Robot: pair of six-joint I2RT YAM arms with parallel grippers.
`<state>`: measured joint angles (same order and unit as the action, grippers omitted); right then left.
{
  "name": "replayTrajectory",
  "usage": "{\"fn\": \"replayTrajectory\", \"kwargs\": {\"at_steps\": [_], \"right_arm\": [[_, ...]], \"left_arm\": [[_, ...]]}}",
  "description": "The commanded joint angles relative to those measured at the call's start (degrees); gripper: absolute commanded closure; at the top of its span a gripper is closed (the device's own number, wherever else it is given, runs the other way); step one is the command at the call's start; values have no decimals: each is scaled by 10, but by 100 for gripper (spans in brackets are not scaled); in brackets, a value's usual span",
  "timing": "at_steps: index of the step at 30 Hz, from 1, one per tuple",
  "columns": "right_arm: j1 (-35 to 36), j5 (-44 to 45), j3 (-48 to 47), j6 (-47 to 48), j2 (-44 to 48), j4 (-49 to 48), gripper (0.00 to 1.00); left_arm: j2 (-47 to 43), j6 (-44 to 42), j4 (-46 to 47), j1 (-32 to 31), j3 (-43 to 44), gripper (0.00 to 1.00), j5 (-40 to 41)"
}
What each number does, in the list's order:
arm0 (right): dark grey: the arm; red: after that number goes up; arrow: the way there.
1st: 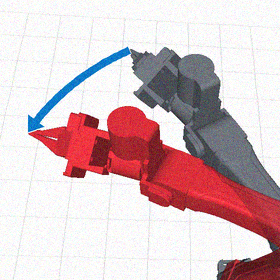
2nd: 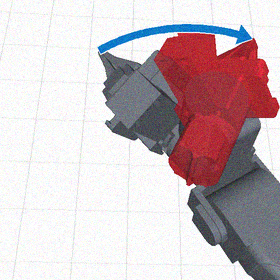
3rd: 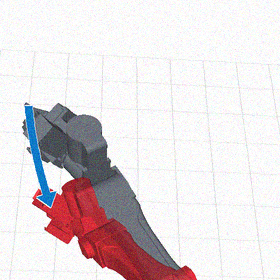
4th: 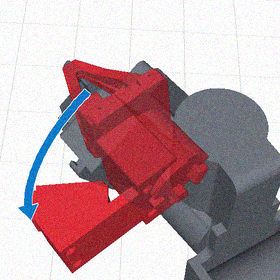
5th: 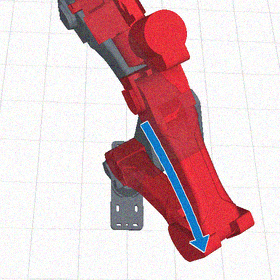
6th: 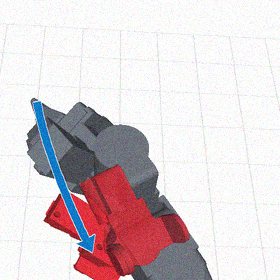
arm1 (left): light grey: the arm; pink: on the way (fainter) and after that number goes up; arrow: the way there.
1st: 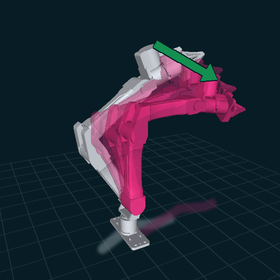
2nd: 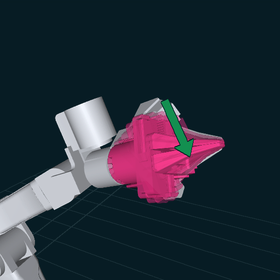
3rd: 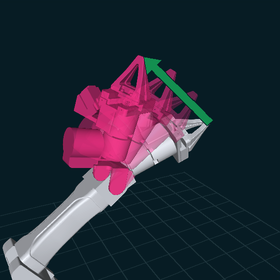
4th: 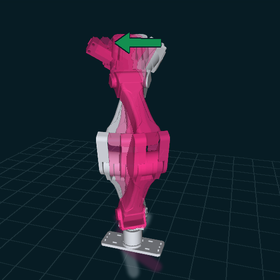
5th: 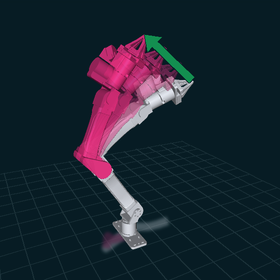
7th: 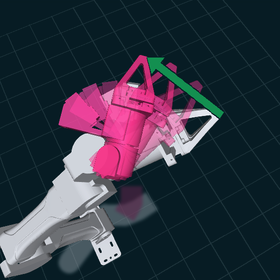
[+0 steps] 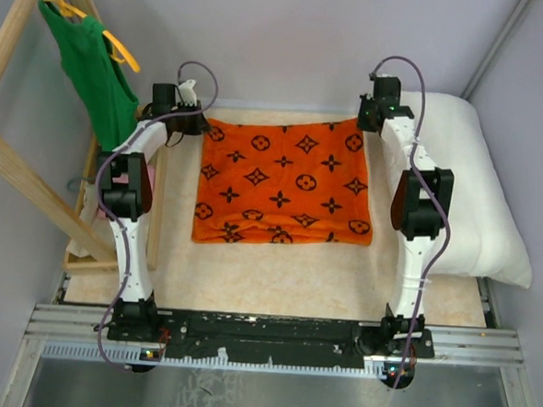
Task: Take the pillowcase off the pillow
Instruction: Fold the pillowcase at the center of the board.
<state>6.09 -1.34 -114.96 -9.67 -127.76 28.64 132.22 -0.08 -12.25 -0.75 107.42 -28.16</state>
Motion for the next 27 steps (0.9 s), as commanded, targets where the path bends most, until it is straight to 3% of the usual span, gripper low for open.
{"fn": "replayTrajectory", "kwargs": {"at_steps": [1, 6, 13, 20, 27], "right_arm": [[-14, 17, -67, 38, 4, 3, 100], [-16, 32, -10, 68, 72, -26, 100], [-20, 75, 191, 50, 227, -118, 100], [-20, 50, 415, -69, 391, -206, 100], [-21, 70, 585, -141, 485, -179, 100]], "left_arm": [[-28, -26, 43, 5, 56, 100, -2], [-75, -39, 90, 7, 21, 100, -23], [-218, -50, 250, 8, -217, 100, -33], [-361, -17, 423, 7, -459, 100, 6], [-463, 76, 524, -8, -668, 100, 74]]}}
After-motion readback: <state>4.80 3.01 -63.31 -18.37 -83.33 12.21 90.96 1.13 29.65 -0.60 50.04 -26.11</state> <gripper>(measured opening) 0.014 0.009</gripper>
